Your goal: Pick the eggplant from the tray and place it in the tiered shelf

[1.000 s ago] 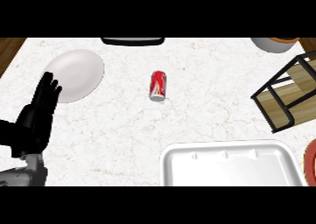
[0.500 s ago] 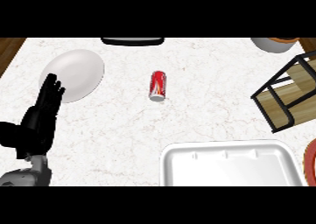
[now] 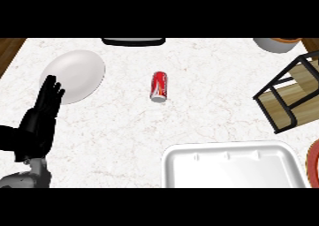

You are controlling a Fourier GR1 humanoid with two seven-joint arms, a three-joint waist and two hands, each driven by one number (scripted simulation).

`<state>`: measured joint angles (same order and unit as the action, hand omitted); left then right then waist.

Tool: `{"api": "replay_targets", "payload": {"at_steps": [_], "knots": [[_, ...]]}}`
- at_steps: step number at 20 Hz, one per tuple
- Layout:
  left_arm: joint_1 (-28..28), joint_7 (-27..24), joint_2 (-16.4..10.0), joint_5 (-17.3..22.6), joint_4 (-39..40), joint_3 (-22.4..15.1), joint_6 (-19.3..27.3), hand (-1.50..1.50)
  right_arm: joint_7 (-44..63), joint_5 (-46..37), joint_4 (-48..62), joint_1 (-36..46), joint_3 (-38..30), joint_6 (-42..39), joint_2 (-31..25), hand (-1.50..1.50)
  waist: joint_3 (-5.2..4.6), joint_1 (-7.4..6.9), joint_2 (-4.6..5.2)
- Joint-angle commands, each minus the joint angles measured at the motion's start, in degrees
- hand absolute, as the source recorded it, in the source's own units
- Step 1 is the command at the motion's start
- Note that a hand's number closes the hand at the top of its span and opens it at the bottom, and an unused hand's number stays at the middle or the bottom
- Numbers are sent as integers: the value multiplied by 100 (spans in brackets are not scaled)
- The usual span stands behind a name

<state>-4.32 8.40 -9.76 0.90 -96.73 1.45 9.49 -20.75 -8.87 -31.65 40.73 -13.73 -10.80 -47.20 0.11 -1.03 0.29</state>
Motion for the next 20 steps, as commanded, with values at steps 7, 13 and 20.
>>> {"api": "replay_targets", "payload": {"at_steps": [7, 13, 20], "knots": [[-64, 69, -21, -99, 21, 56, -57, 0, -461, 573, 569, 486, -643, -773, -189, -150, -6, 19, -6], [-167, 141, -6, -100, 92, 149, -29, 0, -152, 839, 1069, 596, -1117, -830, -859, -150, -4, 8, 8], [-190, 83, -13, 44, 118, 205, -173, 0, 159, 1073, 1861, 226, -1572, -1298, -1932, -150, 8, -17, 41]]}}
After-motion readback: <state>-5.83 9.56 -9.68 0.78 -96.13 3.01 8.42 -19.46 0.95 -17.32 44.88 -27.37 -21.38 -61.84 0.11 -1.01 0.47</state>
